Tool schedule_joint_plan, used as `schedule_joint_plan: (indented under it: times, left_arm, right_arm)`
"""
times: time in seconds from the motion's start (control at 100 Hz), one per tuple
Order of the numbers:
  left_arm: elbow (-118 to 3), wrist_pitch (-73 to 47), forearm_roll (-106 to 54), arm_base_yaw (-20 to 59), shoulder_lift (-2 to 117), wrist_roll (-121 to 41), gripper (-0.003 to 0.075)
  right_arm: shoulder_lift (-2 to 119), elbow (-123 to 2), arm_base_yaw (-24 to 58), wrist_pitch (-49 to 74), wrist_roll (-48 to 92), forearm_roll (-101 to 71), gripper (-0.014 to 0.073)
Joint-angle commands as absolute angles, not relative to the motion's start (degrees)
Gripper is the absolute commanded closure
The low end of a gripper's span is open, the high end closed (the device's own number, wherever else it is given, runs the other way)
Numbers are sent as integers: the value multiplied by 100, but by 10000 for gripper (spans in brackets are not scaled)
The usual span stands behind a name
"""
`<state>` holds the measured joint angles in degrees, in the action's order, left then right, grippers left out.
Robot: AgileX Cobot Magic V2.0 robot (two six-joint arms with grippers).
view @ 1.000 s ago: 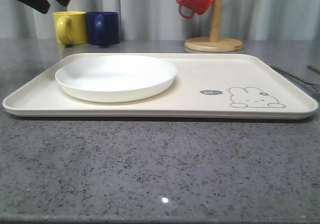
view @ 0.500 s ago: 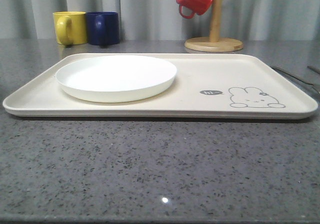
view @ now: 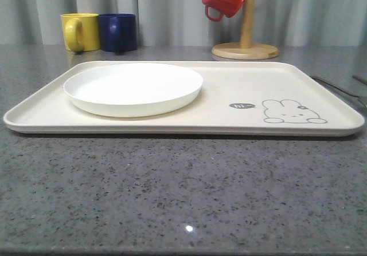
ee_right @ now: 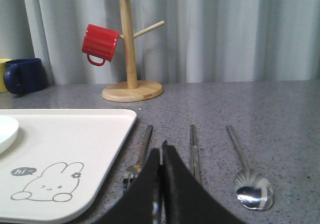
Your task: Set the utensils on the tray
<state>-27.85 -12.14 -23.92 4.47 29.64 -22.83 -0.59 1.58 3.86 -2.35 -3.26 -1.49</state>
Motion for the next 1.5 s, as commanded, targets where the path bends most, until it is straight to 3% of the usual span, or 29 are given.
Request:
schedule_joint_plan:
  times: [0.0,0.26,0.6,0.88,1.24,1.49]
  left_arm:
    - [-2851,-722,-2419,431,2803,-2272,455]
    - [-2851,-713,-2407,431,2782,-2284,738]
    - [-2851,-748,-2407,431,2782,-2284,738]
    - [-2851,-748,-2407,431,2782,-2284,738]
    - [-2851,-748,-2407,431,2782,-2284,738]
    - [-2851,-748,-2407,431,2782,-2284,738]
  right_arm:
    - [-162,54,359,-722,-295,-126,662]
    - [-162,54,359,-722,-295,-126,662]
    - [-162,18,359,-1169,-295,-126,662]
    - [63,-1205,359,446,-295,-132,662]
    - [2505,-3871,359,3373,-295,-132,662]
    - [4067,-4636,359,3797,-295,-247,662]
